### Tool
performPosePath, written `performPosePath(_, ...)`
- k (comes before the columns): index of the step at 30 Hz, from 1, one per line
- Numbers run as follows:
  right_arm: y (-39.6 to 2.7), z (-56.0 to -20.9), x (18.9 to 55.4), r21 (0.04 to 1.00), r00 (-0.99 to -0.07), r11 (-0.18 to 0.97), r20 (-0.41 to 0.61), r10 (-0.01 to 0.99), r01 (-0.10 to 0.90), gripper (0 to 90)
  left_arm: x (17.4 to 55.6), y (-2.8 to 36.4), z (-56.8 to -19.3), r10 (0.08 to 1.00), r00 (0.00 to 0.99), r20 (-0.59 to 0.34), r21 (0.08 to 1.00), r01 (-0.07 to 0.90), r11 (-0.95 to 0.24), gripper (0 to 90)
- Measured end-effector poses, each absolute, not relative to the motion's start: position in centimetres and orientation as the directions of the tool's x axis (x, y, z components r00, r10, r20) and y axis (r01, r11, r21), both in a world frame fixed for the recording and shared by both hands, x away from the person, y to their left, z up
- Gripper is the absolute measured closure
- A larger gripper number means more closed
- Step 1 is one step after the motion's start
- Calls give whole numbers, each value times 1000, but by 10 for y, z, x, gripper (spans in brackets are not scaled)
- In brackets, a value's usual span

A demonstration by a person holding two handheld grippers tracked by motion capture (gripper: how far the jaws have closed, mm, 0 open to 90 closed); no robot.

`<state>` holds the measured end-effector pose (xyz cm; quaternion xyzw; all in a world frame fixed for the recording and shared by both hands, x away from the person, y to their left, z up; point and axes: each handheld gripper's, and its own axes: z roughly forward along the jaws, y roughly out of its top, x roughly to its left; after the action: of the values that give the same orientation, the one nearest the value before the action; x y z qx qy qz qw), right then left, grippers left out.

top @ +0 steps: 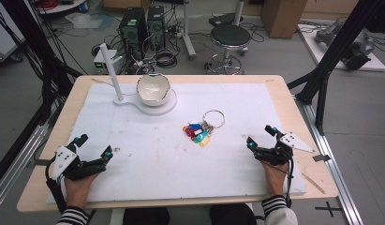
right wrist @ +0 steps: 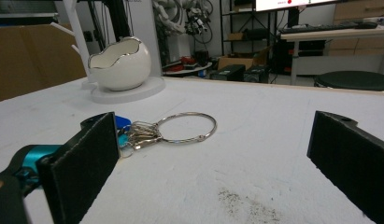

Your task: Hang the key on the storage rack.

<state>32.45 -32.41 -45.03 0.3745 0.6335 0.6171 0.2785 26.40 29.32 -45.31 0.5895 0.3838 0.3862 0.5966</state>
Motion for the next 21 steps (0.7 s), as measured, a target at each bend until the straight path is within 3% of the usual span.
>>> performPosePath(21,-326,-450,326,987,-564,-65,138,814,149,19,263,294,-453,915,404,-1,1000,-18,9,17)
